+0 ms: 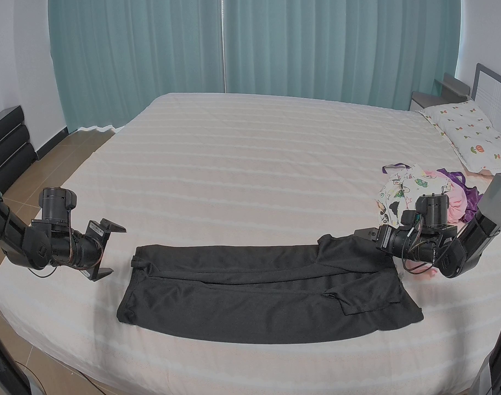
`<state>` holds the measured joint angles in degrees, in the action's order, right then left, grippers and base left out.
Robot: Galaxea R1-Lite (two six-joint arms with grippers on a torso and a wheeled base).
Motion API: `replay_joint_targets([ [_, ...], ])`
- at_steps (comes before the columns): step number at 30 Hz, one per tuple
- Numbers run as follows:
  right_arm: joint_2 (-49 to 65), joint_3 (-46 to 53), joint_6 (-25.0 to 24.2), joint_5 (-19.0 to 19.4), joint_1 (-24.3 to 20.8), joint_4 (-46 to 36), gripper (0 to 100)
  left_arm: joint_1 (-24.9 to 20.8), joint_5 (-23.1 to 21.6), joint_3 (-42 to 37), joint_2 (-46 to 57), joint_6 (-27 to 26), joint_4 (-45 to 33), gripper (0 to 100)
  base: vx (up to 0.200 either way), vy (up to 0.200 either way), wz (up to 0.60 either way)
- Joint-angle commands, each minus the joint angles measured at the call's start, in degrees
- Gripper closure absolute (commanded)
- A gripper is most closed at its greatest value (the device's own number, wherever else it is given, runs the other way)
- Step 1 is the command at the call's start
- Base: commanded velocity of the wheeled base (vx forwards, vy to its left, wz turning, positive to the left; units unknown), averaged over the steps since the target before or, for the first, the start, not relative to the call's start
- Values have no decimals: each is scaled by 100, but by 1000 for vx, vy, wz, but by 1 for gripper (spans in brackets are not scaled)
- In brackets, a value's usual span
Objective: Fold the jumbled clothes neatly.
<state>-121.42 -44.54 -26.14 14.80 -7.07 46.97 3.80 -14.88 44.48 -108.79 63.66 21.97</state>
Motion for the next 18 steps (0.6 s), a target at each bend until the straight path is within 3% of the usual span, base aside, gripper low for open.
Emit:
replay_joint_targets([
  [1,-312,-195,38,-12,48,-21,0,-29,-6,-63,-107,15,27,0,0,0,0],
  [14,-453,-151,109,-21,48,-30,0,-187,-14,-142,-72,15,36,0,0,0,0],
  [15,-470,-142,118,-21,48,-21,100,-187,-14,-142,-72,15,36,0,0,0,0],
  [18,-444,-116,100,-12,65,-30,100,-187,-14,-142,-55,15,27,0,0,0,0],
])
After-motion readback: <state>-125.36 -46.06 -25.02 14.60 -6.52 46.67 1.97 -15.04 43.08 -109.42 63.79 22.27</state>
